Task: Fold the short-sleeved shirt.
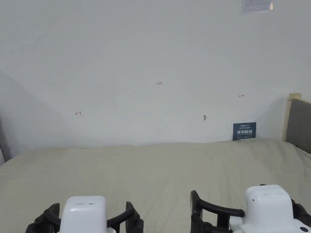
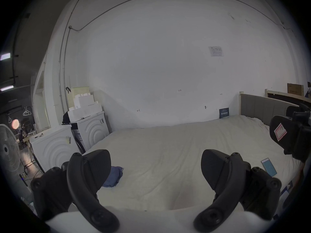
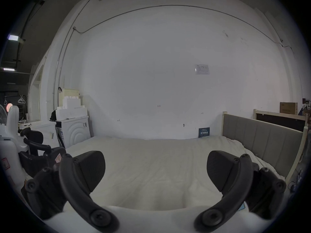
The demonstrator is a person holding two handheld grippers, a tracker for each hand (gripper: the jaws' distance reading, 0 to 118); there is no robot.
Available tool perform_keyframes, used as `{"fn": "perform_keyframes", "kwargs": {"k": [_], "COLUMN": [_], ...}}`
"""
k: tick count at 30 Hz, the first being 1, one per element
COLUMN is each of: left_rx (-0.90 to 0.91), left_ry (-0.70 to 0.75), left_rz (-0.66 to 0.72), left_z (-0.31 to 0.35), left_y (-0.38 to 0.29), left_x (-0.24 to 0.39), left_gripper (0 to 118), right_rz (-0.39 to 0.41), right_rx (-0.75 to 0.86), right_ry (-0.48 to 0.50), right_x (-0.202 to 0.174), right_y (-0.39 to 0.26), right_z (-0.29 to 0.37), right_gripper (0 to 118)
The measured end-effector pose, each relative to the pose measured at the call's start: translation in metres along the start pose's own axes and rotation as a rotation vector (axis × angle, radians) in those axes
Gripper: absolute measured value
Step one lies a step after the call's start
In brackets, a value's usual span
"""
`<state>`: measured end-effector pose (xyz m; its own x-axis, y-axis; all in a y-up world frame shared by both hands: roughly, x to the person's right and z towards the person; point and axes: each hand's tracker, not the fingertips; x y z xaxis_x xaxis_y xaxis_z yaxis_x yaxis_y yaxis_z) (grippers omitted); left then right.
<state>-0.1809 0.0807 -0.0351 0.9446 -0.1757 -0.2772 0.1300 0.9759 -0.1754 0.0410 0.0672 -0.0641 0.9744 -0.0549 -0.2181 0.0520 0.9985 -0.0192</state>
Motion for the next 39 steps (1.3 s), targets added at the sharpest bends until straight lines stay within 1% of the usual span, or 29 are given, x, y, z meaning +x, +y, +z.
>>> {"fn": "perform_keyframes", "kwargs": {"k": [3,5,7,11,14,17,20,22,24,26,28,32,33,35,37,38,39], "left_rx": [-0.009,-0.008,0.003,-0.001,-0.010,-0.011,-0.012,-0.011,-0.011,-0.016,-0.015,-0.020,-0.023,-0.028,-0.035,-0.036,-0.034], "left_ry": [0.004,0.012,0.049,0.047,0.038,0.040,0.055,0.054,0.057,0.058,0.055,0.062,0.072,0.082,0.077,0.075,0.067], "left_rz": [0.026,0.030,0.011,0.003,0.027,0.037,0.024,0.019,0.016,0.011,0.009,0.000,-0.017,-0.023,-0.023,-0.018,-0.014], "left_z": [-0.002,-0.003,-0.001,-0.002,-0.003,-0.004,-0.004,-0.004,-0.005,-0.007,-0.006,-0.007,-0.008,-0.009,-0.009,-0.009,-0.008], "left_y": [0.001,0.001,0.003,0.005,0.006,0.006,0.006,0.006,0.005,0.006,0.006,0.006,0.005,0.004,0.003,0.003,0.003], "left_x": [-0.006,-0.009,-0.009,-0.013,-0.017,-0.018,-0.018,-0.018,-0.017,-0.017,-0.017,-0.016,-0.015,-0.015,-0.016,-0.017,-0.018], "left_gripper": [111,111,111,111,111,111,111,111,111,111,111,111,111,111,111,111,111], "right_rz": [0.007,0.004,-0.002,-0.015,-0.048,-0.091,-0.117,-0.105,-0.113,-0.104,-0.076,-0.045,-0.036,-0.045,-0.025,0.005,0.018], "right_rx": [0.000,0.004,-0.007,-0.041,-0.046,-0.053,-0.068,-0.081,-0.091,-0.115,-0.126,-0.166,-0.181,-0.159,-0.150,-0.128,-0.096], "right_ry": [0.034,0.035,0.043,0.055,0.026,0.050,0.017,-0.018,-0.035,-0.028,-0.020,-0.038,-0.019,0.013,-0.008,-0.053,-0.079], "right_x": [0.000,0.000,-0.001,-0.004,-0.006,-0.004,-0.006,-0.007,-0.009,-0.010,-0.012,-0.018,-0.019,-0.021,-0.027,-0.029,-0.031], "right_y": [0.006,0.008,0.009,0.009,0.012,0.018,0.025,0.028,0.029,0.030,0.029,0.028,0.028,0.024,0.022,0.022,0.021], "right_z": [0.001,0.001,-0.003,-0.006,-0.005,-0.005,-0.005,-0.006,-0.005,-0.005,-0.006,-0.007,-0.006,-0.004,-0.005,-0.004,-0.002], "right_gripper": [118,118,118,118,118,118,118,118,118,118,118,118,118,118,118,118,118]}}
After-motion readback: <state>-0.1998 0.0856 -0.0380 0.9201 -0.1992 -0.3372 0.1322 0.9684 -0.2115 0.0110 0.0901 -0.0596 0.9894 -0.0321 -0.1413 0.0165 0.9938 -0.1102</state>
